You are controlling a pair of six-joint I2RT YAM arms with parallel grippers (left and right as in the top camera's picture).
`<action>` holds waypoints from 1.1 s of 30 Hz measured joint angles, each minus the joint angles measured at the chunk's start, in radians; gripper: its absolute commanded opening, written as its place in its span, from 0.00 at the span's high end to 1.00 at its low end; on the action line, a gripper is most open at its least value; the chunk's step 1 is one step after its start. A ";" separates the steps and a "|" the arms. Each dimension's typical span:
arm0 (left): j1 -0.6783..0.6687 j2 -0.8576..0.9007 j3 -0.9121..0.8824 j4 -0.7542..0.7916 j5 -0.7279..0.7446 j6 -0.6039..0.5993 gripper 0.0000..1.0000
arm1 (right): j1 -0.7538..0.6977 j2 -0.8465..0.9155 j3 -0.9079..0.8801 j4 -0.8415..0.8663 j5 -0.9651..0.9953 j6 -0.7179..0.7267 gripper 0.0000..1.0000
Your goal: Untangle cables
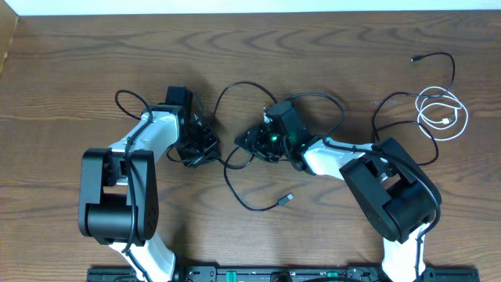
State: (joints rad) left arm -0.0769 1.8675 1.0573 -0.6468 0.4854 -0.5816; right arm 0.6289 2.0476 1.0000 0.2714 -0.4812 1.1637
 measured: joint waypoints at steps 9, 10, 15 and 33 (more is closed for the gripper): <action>-0.021 0.000 -0.002 -0.008 0.007 -0.070 0.92 | -0.003 0.001 0.001 0.024 0.025 -0.032 0.50; -0.029 0.000 -0.002 -0.010 0.006 -0.084 0.92 | -0.008 0.000 0.005 0.021 0.011 -0.043 0.44; -0.074 0.000 -0.003 -0.005 0.006 -0.159 0.92 | -0.077 -0.016 0.023 -0.042 -0.104 -0.084 0.20; -0.190 -0.003 -0.003 0.084 -0.012 -0.236 0.78 | -0.229 -0.184 0.167 -0.929 -0.019 -0.515 0.01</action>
State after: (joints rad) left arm -0.2668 1.8645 1.0542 -0.5629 0.4732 -0.8173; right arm 0.3996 1.8637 1.1667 -0.6575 -0.5007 0.6487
